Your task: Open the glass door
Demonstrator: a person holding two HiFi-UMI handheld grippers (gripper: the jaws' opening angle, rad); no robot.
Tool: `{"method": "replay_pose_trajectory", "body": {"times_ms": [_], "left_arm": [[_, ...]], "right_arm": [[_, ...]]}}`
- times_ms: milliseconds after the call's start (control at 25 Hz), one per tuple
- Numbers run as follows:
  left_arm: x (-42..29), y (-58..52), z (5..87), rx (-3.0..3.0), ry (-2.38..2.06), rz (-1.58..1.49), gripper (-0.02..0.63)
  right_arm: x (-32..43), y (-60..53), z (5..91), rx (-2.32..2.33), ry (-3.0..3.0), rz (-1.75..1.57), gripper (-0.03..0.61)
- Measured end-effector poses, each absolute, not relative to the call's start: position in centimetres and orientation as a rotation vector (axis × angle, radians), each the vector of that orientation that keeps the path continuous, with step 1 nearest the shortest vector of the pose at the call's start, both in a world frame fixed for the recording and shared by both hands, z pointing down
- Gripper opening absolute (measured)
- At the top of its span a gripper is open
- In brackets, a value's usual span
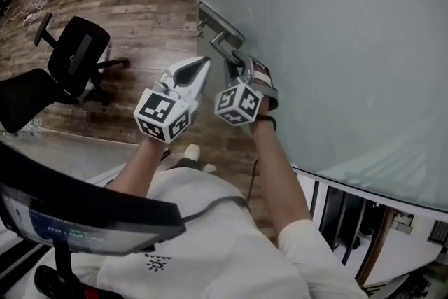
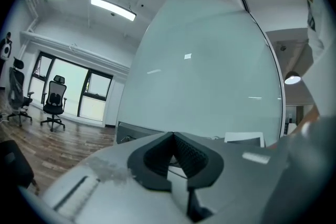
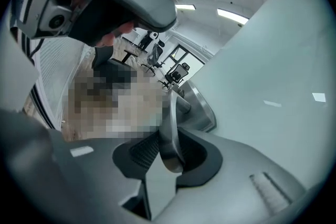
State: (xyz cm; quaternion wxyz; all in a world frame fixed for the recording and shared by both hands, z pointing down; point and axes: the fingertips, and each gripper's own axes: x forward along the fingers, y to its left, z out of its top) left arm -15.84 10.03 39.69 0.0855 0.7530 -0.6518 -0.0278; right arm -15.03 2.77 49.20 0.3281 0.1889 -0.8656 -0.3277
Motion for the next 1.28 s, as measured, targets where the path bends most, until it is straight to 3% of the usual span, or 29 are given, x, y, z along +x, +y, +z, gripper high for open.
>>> {"method": "replay_pose_trajectory", "body": {"times_ms": [280, 520, 1280], "left_arm": [[-16.9, 2.6, 39.3, 2.248, -1.908, -0.103, 0.005], [-17.4, 2.7, 40.5, 2.250, -1.896, -0.090, 0.005], [-14.0, -11.1, 39.9, 2.222, -1.921, 0.039, 0.005]], "right_arm": [[-14.6, -5.0, 48.7, 0.551, -2.245, -0.800, 0.095], [-14.4, -5.9, 48.9, 0.625, -2.226, -0.790, 0.097], [-10.4, -20.3, 48.4, 0.794, -2.194, -0.656, 0.100]]}}
